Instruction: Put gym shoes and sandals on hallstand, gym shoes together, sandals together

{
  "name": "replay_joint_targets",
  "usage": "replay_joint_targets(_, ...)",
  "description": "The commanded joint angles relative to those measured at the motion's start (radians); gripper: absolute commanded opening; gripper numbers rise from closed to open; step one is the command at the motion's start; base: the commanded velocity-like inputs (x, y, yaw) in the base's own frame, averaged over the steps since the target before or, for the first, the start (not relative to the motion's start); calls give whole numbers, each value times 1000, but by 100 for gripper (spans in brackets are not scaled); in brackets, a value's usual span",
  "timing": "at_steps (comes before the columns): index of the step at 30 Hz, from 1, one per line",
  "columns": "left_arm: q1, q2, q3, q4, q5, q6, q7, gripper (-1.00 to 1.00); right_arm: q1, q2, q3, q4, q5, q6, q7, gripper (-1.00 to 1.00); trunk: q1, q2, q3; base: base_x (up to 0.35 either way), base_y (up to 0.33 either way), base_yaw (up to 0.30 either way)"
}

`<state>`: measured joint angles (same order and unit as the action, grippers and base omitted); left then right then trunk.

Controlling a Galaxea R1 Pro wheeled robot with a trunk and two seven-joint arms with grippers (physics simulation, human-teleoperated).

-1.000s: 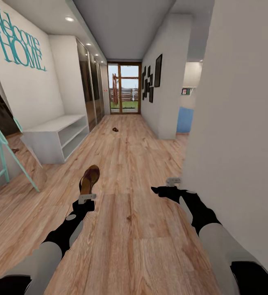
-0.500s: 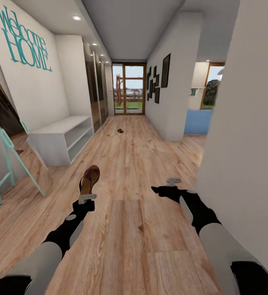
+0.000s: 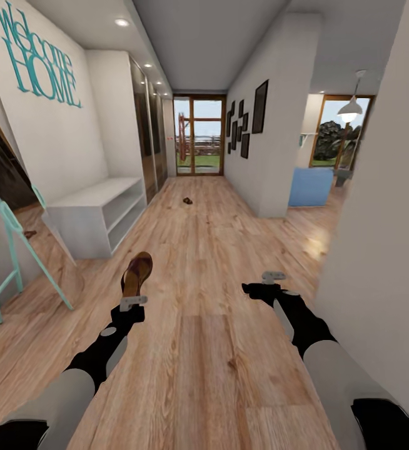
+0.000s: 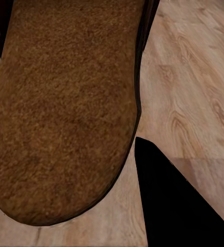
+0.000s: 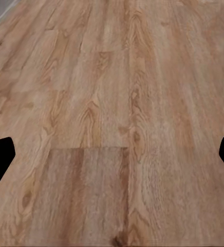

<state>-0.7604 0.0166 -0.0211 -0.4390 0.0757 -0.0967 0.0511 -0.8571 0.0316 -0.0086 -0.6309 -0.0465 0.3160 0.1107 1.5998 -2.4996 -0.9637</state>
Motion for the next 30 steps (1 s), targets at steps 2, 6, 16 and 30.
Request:
replay_joint_targets(2, -1, 0, -2, 0, 4, -3, 2, -100, 0, 0, -1, 0, -5, -8, -68, 100, 0, 0, -1, 243, 229, 0)
replay_joint_targets(6, -1, 0, -3, 1, 4, -2, 1, -100, 0, 1, 0, 7, -5, -119, -242, 100, 0, 0, -1, 243, 228, 0)
replay_joint_targets(16, -1, 0, -3, 2, 4, -3, 1, -100, 0, 1, -1, 83, -4, -306, -306, 100, 0, 0, -1, 244, 227, 0)
replay_joint_targets(30, -1, 1, -2, 2, 4, -3, 1, -100, 0, 0, -1, 99, -10, -318, -306, 100, 0, 0, -1, 257, 226, 0)
